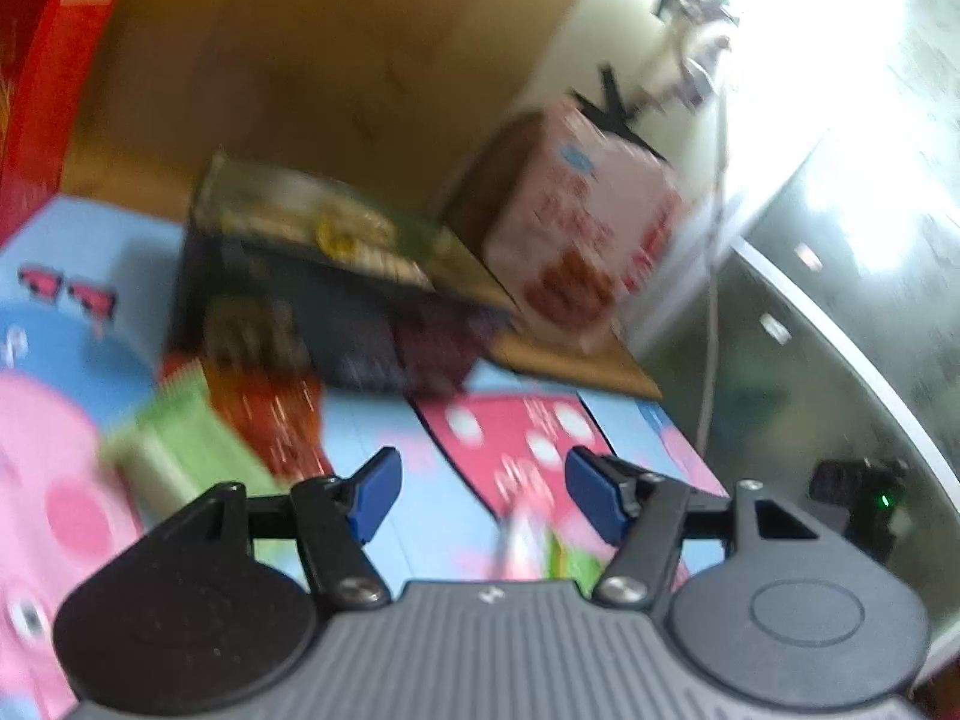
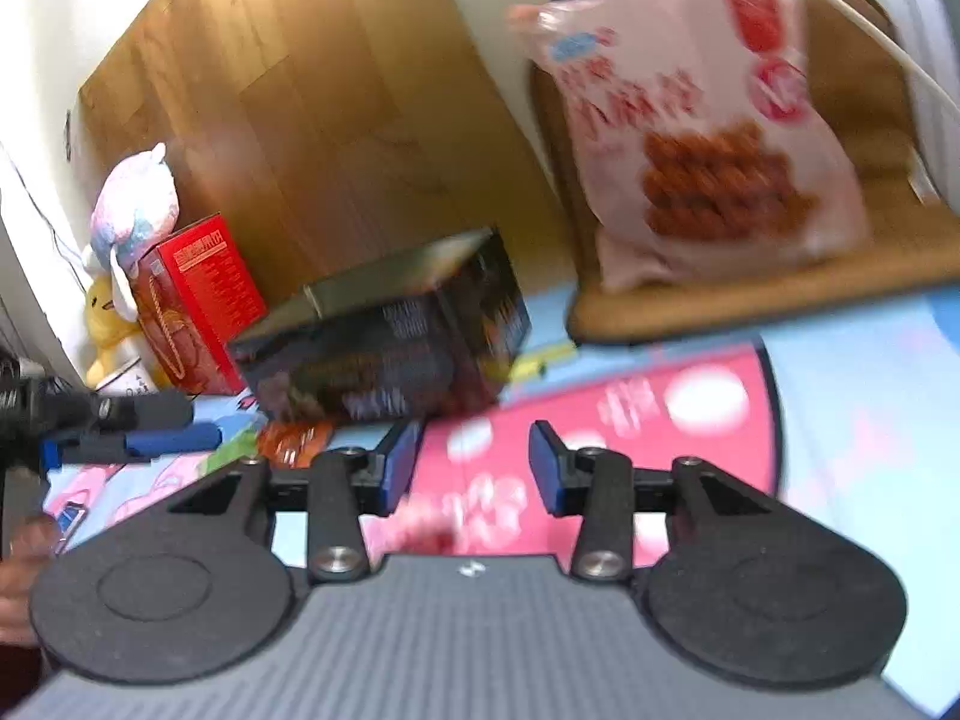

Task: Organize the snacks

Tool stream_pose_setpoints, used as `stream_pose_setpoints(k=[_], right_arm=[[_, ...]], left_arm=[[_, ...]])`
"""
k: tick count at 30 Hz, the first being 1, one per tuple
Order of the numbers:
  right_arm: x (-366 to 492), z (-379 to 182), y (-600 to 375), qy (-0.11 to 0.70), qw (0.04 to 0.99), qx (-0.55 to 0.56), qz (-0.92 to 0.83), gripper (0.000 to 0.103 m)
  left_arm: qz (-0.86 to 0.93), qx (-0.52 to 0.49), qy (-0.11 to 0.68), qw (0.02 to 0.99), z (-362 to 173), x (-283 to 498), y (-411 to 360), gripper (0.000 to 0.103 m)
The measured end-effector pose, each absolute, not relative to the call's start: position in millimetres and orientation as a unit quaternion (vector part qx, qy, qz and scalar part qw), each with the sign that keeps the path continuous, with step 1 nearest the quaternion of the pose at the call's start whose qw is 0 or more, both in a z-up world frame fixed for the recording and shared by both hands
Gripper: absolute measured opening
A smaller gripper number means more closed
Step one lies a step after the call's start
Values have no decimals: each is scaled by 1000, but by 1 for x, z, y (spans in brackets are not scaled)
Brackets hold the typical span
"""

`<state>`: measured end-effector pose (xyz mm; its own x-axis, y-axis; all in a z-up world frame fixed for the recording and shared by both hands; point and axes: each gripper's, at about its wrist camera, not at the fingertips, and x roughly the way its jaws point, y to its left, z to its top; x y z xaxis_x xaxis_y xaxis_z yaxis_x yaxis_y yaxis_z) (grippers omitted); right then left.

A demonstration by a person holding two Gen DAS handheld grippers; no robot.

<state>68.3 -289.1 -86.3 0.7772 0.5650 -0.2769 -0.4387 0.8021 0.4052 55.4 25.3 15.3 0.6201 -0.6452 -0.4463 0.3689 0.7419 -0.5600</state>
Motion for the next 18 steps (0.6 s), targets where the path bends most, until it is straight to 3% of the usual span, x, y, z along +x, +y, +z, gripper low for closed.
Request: stream_pose_setpoints(k=[6,10,13,18], right_arm=[[31,-87,-293,204,916,151,311,46],[15,-92,-276,206,921,78,321,59],[6,-98,-262,200,926,22,319,59],[-5,-108,-233,208,903,-15,375,56]], left_arm=[[-294,-183,341,874,-1,17,12,61],[-286,-166,359,873,-11,9,4,61],[-231,-110,363,896,-17,15,-8,59],[-189,-115,352,909,-13,26,-1,57]])
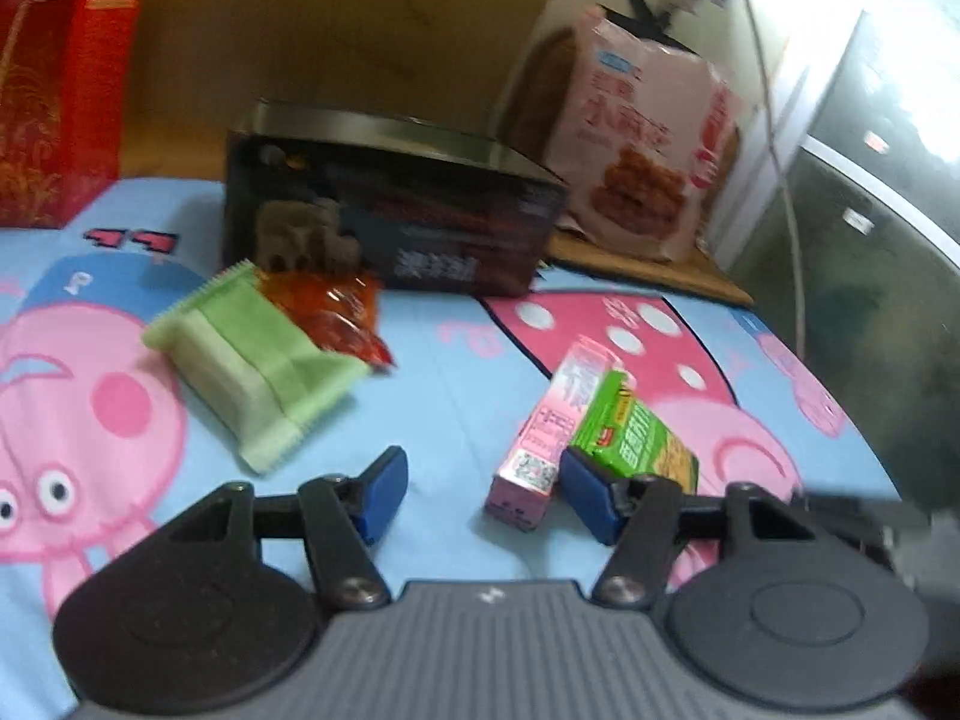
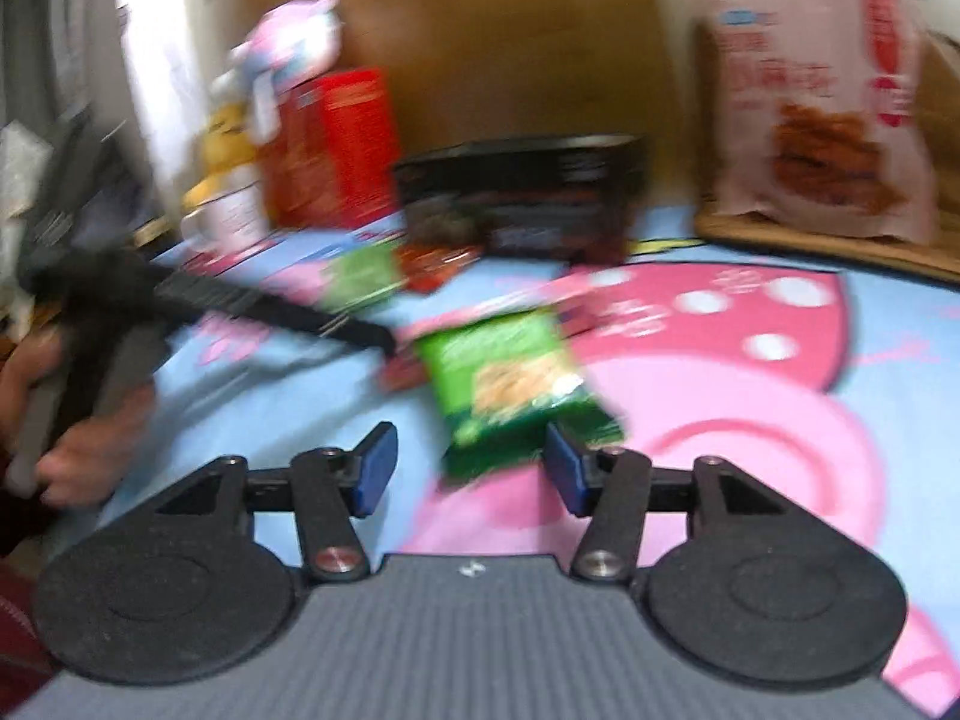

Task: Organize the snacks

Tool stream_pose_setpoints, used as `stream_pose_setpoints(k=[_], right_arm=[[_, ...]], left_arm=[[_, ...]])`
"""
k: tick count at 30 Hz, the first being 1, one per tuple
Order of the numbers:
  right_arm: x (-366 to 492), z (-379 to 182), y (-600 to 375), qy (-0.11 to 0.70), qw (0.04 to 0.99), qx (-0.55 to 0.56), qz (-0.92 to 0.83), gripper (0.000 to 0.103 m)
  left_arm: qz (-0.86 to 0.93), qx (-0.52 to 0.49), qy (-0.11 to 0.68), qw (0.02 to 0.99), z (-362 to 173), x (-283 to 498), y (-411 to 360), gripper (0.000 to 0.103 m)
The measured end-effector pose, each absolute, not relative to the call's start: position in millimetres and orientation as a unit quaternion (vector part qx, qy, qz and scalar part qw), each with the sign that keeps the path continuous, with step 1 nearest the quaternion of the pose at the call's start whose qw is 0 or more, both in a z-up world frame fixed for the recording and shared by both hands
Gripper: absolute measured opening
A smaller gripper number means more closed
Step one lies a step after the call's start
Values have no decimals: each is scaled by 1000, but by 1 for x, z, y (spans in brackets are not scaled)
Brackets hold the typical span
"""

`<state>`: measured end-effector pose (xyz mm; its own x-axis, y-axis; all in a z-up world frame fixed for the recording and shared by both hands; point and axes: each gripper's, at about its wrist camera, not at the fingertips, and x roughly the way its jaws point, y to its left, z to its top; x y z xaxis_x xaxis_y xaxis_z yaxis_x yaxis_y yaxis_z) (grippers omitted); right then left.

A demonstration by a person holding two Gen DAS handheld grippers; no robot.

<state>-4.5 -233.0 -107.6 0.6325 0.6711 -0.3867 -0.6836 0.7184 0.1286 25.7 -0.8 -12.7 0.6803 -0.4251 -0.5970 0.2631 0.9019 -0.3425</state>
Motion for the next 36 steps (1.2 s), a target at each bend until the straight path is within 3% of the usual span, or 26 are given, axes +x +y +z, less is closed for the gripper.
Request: stream_pose_setpoints(k=[4,14,24,31,36], right_arm=[[-9,-104,-211,205,887,-44,412,56],[17,-76,-261,179,905,68,380,57],[47,-86,-241,206,901,47,378,61],[6,-83,-216,209,828,-19,520,59],[13,-69,-241,183,861,5,474,59]], left_arm=[[-175,-141,347,911,-9,20,16,57],[-230,-221,345,883,-6,4,42,58],[-234,-242,352,874,-13,8,43,60],[-215,-272,351,870,-15,14,66,60],[-229,-274,362,861,-18,19,60,60]])
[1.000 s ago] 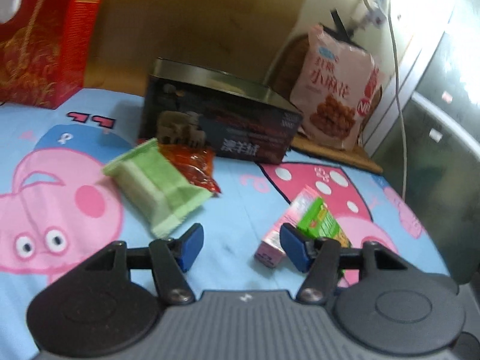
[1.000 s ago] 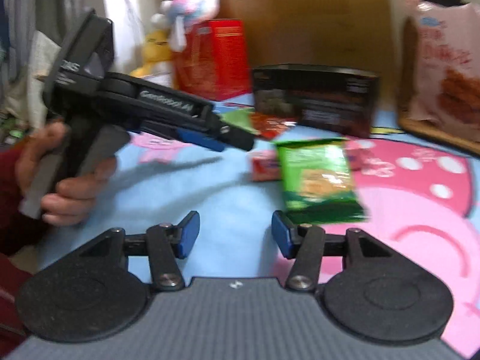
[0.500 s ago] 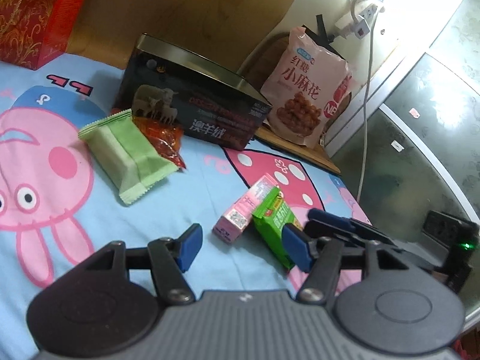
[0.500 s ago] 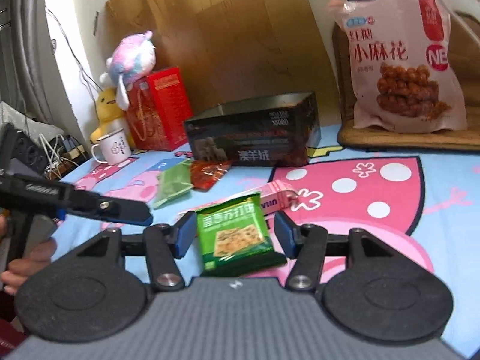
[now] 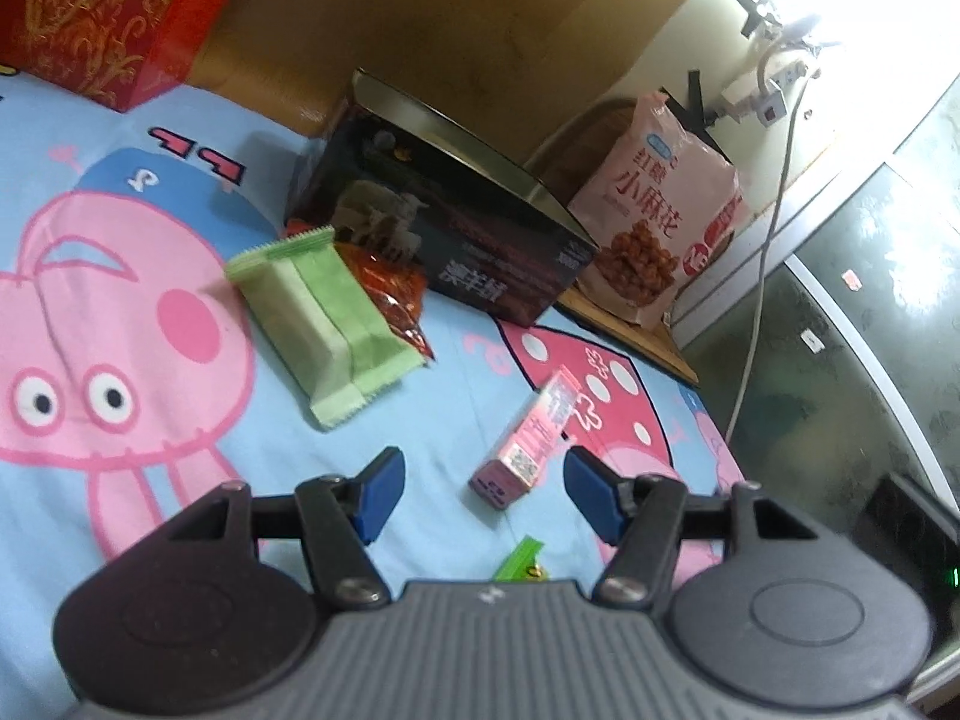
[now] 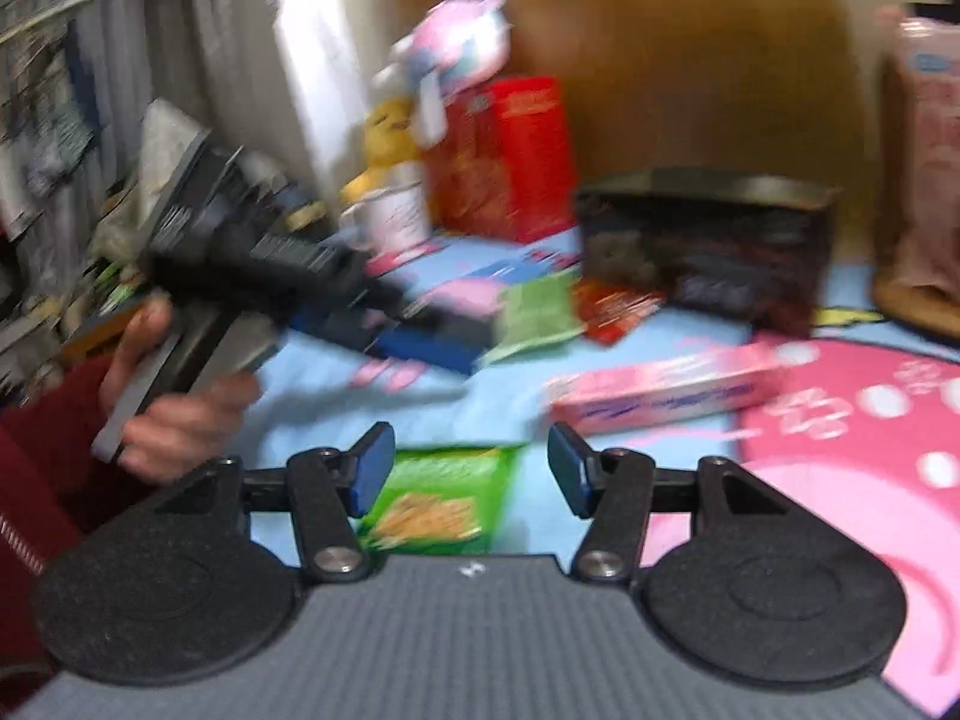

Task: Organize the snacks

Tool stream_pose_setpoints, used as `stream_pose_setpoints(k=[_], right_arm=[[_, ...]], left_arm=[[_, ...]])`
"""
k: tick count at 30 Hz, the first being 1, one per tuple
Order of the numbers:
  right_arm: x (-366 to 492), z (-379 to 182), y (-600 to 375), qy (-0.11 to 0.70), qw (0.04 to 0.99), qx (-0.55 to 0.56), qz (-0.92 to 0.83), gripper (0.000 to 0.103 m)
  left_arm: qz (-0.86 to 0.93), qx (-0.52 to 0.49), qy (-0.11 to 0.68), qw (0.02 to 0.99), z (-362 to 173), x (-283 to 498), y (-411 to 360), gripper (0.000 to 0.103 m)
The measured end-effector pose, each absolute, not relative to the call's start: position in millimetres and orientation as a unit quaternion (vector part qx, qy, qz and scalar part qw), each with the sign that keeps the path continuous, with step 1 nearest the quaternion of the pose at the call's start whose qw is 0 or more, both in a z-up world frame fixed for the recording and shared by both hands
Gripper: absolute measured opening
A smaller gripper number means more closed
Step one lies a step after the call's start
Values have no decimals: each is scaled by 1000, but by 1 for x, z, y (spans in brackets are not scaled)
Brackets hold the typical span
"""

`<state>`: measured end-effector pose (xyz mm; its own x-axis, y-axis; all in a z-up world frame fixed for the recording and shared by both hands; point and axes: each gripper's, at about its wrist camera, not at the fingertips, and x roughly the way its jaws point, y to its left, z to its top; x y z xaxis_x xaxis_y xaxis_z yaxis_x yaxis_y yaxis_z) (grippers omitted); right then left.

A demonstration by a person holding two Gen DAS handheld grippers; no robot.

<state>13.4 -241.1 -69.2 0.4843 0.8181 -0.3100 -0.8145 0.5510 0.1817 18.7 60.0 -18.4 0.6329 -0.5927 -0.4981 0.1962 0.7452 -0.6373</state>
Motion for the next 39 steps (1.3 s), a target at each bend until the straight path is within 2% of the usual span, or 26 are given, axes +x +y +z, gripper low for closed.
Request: stream_pose_setpoints(k=[4,9,13,16,19,28,34,39], right_arm=[[45,-67,-269,201,899,62,383,60],[83,-75,-282,241,904,132,329,60],[93,-78,-267,258,896,136,334,59],[99,-83,-253,265,892,130,342,58],[97,-83,-247,275,879,128,368,46],[54,-76,-247,237,883,75,399,47],[78,-64,-272,218,911,101,337,51],[104,-70,-266,230,904,120,339,51]], left_arm=[[-248,-267,364,857,-17,16,50,60],[-271,-246,365,856,-14,12,36,60],[-270,-227,374,858,-16,13,25,60],[-259,-212,388,859,-22,18,18,56],[-253,-208,384,863,-21,22,18,55],[-209,-230,366,877,-14,36,44,56],[-256,-255,353,863,-3,23,55,60],[-279,-209,361,865,-1,17,30,60]])
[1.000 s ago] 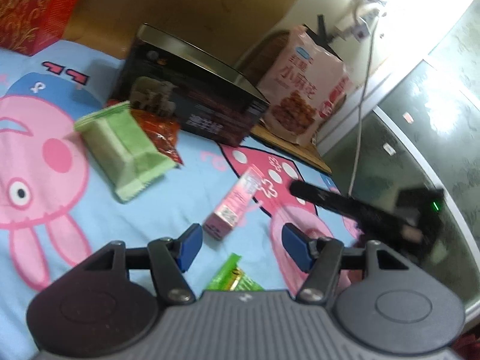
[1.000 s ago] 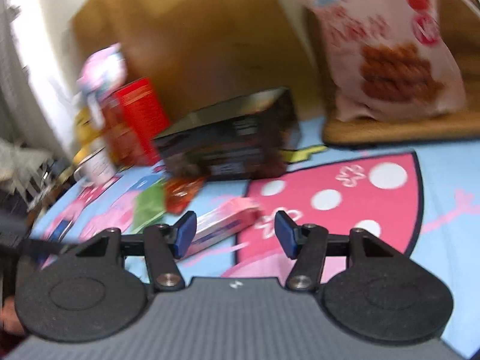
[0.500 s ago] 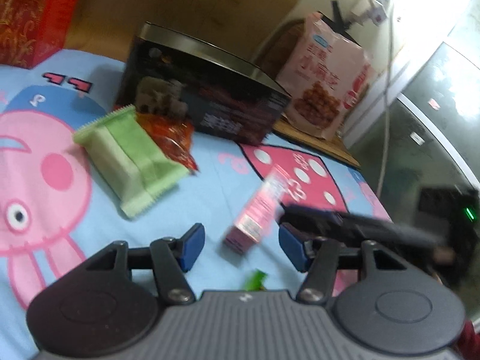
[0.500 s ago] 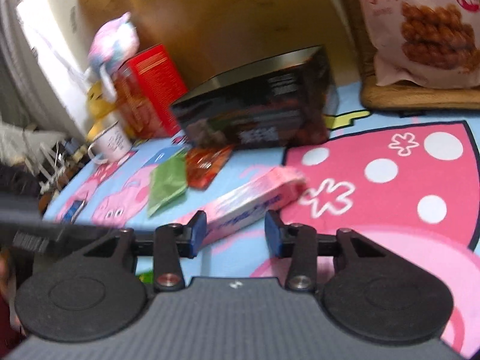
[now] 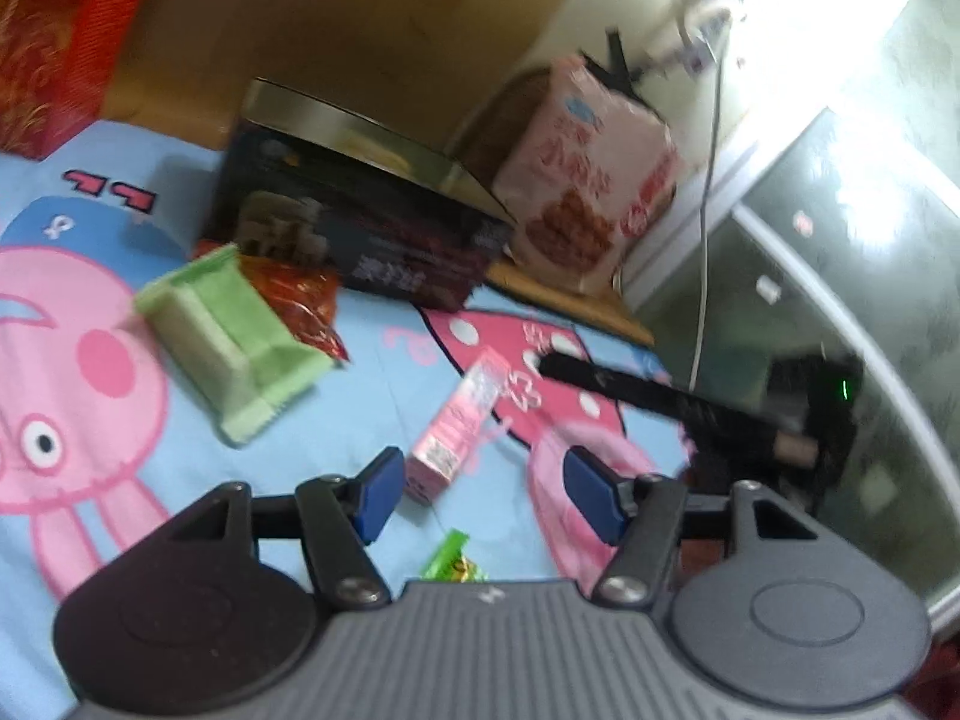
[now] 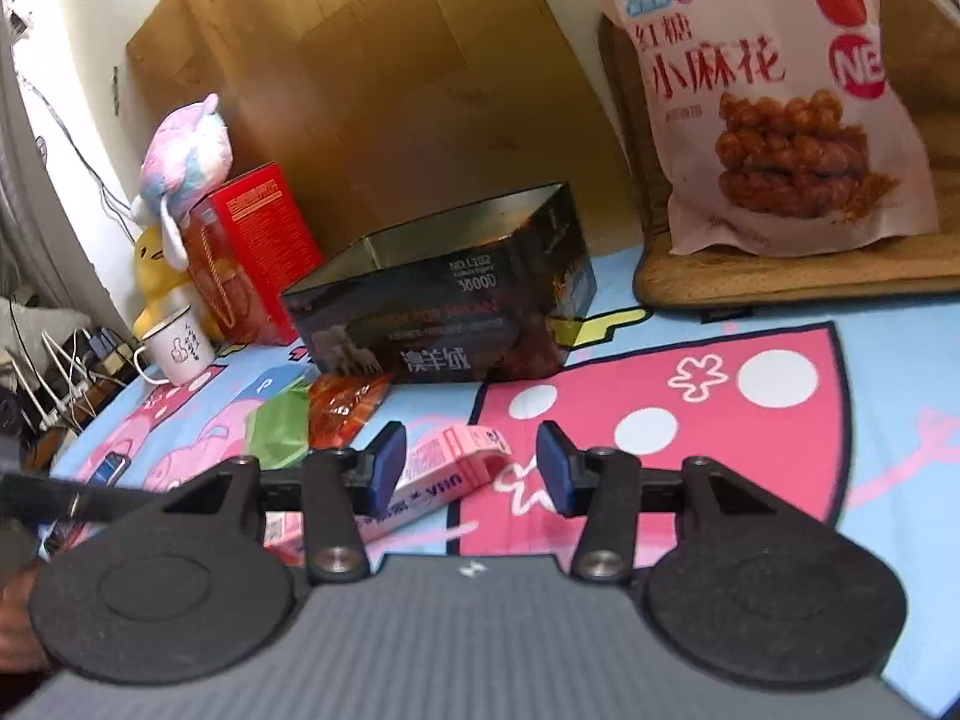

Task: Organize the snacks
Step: 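Grasp the pink stick box with the left tool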

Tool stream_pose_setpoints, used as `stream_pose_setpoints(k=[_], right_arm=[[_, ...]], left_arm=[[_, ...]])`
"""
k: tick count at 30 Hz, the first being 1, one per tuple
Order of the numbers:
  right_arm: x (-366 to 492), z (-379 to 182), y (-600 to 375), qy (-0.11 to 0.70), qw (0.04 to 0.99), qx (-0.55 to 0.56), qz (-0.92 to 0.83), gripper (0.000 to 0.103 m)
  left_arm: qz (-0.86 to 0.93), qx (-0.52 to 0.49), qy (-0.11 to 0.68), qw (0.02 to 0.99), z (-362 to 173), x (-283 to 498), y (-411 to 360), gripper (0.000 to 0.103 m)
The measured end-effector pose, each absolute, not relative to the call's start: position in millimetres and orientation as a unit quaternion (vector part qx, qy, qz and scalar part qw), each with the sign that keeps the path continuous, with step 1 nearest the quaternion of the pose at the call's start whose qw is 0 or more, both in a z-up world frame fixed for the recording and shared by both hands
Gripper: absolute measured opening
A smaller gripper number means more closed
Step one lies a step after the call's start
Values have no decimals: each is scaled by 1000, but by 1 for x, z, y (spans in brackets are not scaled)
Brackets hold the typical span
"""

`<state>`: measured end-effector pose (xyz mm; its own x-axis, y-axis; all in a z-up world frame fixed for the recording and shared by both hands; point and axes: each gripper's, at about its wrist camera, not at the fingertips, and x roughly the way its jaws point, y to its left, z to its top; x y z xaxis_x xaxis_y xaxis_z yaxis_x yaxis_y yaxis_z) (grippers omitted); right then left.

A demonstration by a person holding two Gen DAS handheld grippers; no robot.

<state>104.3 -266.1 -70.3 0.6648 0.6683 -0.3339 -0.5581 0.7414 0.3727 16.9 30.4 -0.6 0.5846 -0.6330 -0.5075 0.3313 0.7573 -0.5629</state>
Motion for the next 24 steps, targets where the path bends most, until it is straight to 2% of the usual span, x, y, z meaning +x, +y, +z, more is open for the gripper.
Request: stream_pose_setpoints(k=[3,6,7,12,13,14,16,22,23,24], right_arm=[[116,-74,-256,239,900,117,344,50],[119,-77,-247,260,889,114,360,45],[116,-78,-245,266,885,111,367,44],[81,-76,-247,250,873,64,414,45],[73,-75,-248,241,873,50,420,48],[65,-75,-249,230,877,28,421,56],[56,-76,-246,211,889,-16,407,68],[58,-82,-223,203,887,-89,405,67],[61,-83,-218,210,884,-92,407,60],[63,-83,-215,210,886,-93,402,59]], left_arm=[[-261,-175,385,868,-8,25,13,56],[-249,-168,401,865,-16,36,8,43],[-244,-170,399,867,-16,39,11,42],[-190,-199,390,879,-16,52,42,43],[-197,-214,387,875,-16,53,49,47],[-205,-225,381,873,-15,52,54,49],[-211,-224,373,875,-12,50,55,60],[-212,-195,383,878,-17,49,38,59],[-210,-196,387,876,-19,51,35,57],[-208,-198,387,876,-20,51,34,57]])
